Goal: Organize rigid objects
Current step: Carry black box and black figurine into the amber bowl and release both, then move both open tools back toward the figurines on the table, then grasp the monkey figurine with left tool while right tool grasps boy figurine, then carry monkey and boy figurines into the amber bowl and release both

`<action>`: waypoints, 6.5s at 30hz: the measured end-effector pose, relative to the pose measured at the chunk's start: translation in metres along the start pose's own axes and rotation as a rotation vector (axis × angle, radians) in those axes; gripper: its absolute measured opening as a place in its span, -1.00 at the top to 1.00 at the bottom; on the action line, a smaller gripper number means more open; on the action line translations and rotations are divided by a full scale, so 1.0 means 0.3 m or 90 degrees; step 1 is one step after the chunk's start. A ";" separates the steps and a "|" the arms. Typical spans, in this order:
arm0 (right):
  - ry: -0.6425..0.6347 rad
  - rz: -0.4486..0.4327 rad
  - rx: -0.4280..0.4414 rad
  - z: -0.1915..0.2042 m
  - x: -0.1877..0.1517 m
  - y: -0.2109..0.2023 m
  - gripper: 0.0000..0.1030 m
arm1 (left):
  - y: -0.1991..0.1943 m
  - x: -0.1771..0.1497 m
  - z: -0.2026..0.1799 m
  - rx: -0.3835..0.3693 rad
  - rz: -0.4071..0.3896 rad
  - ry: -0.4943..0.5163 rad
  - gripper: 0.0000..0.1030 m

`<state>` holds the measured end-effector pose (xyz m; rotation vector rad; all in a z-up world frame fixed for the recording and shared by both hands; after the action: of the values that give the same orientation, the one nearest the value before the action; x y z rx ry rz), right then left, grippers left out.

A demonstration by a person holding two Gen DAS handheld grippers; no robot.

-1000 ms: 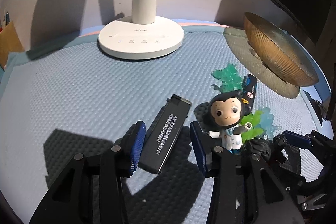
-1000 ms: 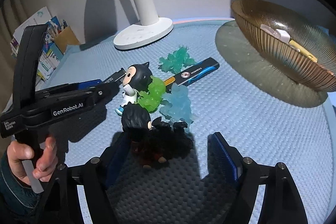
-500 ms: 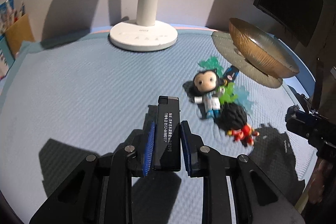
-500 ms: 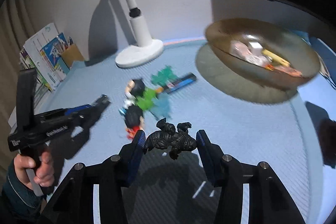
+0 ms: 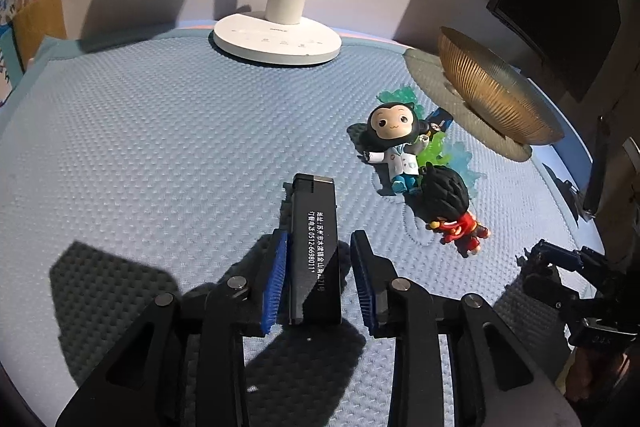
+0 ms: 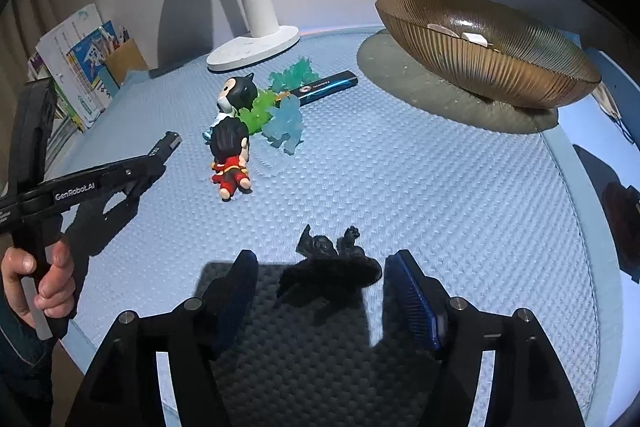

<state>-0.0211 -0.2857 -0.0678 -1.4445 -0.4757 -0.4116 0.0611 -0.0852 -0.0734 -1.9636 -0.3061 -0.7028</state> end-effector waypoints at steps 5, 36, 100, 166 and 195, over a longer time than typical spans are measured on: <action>-0.015 -0.011 -0.043 0.015 -0.005 0.012 -0.30 | 0.007 0.003 -0.010 0.030 0.003 0.027 0.40; 0.151 -0.211 -0.135 -0.465 0.573 -0.382 0.12 | 0.070 0.635 -0.773 -0.127 -0.089 0.182 0.59; 0.056 -0.086 -0.046 0.049 0.135 -0.051 -0.77 | -0.193 0.024 0.212 0.057 -0.117 -0.159 -0.84; -0.087 -0.001 0.002 0.318 0.159 0.069 0.37 | 0.170 0.243 -0.142 -0.080 0.052 0.036 0.01; -0.007 -0.022 -0.080 -0.050 0.034 -0.048 0.37 | 0.010 0.056 -0.162 -0.023 0.007 0.025 0.01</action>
<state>-0.0193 -0.3016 -0.0513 -1.5630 -0.4911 -0.4675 0.0591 -0.1306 -0.0488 -1.9818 -0.2599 -0.7444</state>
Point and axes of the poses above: each gripper's, at about its wrist camera, not at the fingertips, and y roughly the way its jaws point, z to its left, x to its top, the point moved 10 cm from there along y, roughly the way its jaws point, and after that the axes turned 8 degrees about -x, right-handed, at the moved point
